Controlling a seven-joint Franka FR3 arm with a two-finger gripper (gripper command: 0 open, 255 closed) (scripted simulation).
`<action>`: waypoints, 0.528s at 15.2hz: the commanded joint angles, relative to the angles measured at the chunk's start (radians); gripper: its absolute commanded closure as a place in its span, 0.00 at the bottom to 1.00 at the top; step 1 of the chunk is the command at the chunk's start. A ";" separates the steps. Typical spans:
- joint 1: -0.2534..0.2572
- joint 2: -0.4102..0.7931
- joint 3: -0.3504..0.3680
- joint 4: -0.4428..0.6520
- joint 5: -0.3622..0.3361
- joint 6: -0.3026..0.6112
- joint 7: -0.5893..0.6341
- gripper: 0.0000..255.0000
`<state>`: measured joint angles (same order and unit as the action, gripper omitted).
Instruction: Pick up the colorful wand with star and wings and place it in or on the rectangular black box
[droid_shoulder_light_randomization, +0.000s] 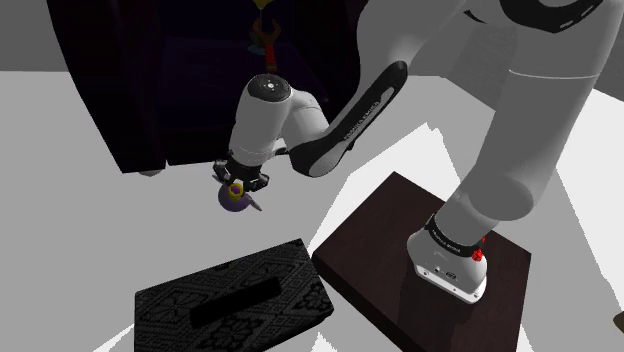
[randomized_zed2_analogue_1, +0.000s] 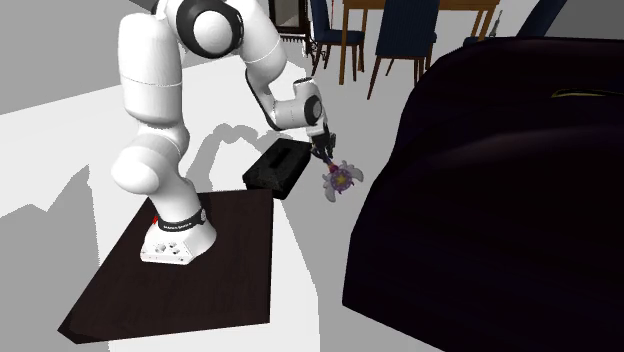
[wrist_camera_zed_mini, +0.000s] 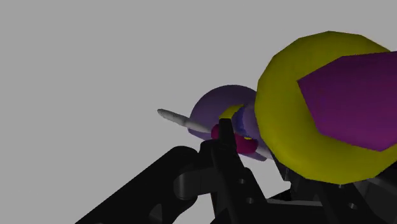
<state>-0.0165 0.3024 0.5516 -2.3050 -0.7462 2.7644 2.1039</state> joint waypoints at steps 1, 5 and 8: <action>-0.019 -0.024 0.026 -0.003 0.044 -0.015 -0.035 1.00; -0.052 -0.069 0.070 -0.010 0.123 -0.040 -0.099 1.00; -0.006 -0.104 0.093 -0.044 0.121 -0.048 -0.022 1.00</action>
<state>-0.0326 0.2120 0.6371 -2.3356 -0.6270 2.7163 2.0629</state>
